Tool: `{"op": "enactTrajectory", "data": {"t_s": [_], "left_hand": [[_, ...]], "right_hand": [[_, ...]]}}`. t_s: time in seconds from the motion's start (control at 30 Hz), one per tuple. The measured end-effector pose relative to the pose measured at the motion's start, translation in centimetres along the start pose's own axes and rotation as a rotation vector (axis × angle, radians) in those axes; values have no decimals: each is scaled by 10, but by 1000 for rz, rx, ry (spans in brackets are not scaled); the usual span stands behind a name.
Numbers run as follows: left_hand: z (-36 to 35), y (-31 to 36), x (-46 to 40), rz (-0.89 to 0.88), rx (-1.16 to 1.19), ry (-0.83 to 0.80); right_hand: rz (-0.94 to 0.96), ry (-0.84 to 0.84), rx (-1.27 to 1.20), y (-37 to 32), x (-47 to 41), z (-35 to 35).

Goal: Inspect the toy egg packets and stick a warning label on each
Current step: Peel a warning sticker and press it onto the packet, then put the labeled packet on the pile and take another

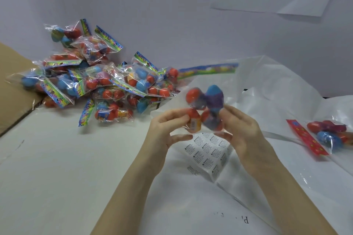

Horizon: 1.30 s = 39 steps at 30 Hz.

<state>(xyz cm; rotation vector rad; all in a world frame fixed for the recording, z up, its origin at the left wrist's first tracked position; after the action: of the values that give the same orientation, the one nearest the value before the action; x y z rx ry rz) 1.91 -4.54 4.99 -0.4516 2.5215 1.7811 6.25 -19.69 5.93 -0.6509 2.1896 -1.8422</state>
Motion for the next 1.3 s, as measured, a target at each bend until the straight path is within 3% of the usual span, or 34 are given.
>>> {"op": "enactTrajectory", "data": {"t_s": [0.1,0.23,0.3,0.37,0.43,0.57,0.63,0.7,0.83,0.93,1.0,1.2,1.3], "left_hand": [[-2,-4,0,29,-74,-70],[-4,-4,3,-111,-292,-110],[-4,-4,3,-166,-295,-13],[0,-3,1,-202,-224,114],[5,-1,0,-259,-202,251],[19,-7,-3,-336,-335,607],[34,-6,-3,-359,-562,817],[52,-3,-5,-333,-913,922],[87,-12,-7,-45,-1377,745],[112,-14,-4,182,-1450,696],[119,-13,-1,227,-1435,728],[104,-2,5,-77,-1302,1012],[83,11,5,-530,-1181,1067]], "right_hand": [[34,45,21,3,0,-3],[-140,87,37,-1,0,4],[-97,229,-124,-7,-2,13],[89,419,-442,-17,0,27],[154,452,-553,-22,1,36],[-42,315,-207,-11,4,13],[72,321,65,-4,4,3],[258,355,409,3,3,-1],[459,557,998,15,2,-4],[608,572,1227,18,1,-9],[658,572,1292,20,1,-10],[691,531,1322,22,1,-14],[660,509,1267,19,2,-17]]}}
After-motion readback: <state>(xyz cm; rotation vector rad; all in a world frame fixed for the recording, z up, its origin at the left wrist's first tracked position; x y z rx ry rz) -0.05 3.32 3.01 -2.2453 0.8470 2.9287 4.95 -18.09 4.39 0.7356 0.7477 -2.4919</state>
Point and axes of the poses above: each hand's wrist, its own x-axis away from the middle knuckle, its own z-axis out of the back of the hand, y = z × x, the point moved 2 cm from there along -x, towards the middle knuckle, and after that the axes turned 10 degrees about -z, right-handed, at the moved point
